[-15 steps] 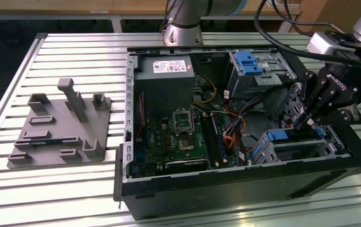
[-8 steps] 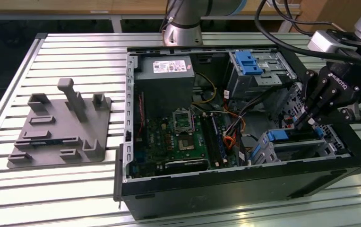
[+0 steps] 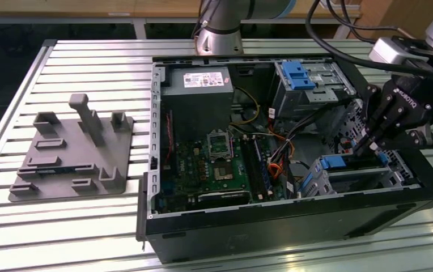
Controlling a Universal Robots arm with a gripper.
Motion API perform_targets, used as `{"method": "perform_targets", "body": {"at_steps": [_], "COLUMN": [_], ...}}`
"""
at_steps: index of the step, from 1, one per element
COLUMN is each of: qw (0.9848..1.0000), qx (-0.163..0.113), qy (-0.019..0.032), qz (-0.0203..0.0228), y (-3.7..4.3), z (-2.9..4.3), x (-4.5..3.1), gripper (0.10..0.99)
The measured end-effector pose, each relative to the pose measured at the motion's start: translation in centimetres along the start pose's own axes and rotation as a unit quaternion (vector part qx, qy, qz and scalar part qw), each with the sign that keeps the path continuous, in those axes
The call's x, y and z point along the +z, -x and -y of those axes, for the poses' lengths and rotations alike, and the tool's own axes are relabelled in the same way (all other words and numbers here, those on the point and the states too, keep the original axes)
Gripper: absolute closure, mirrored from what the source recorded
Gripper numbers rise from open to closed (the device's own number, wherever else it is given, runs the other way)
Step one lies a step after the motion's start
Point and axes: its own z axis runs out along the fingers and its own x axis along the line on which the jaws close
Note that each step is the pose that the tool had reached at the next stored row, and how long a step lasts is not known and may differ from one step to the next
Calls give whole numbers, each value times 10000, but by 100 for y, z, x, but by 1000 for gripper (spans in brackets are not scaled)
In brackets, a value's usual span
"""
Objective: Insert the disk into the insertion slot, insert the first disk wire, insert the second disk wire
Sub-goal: 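Insert the second disk wire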
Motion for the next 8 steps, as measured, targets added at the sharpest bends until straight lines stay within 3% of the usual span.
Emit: {"method": "perform_targets", "body": {"at_steps": [8], "qw": [10000], "qx": [0], "qy": [0], "qz": [1], "y": [-1], "z": [0], "x": [-1], "gripper": [945]}}
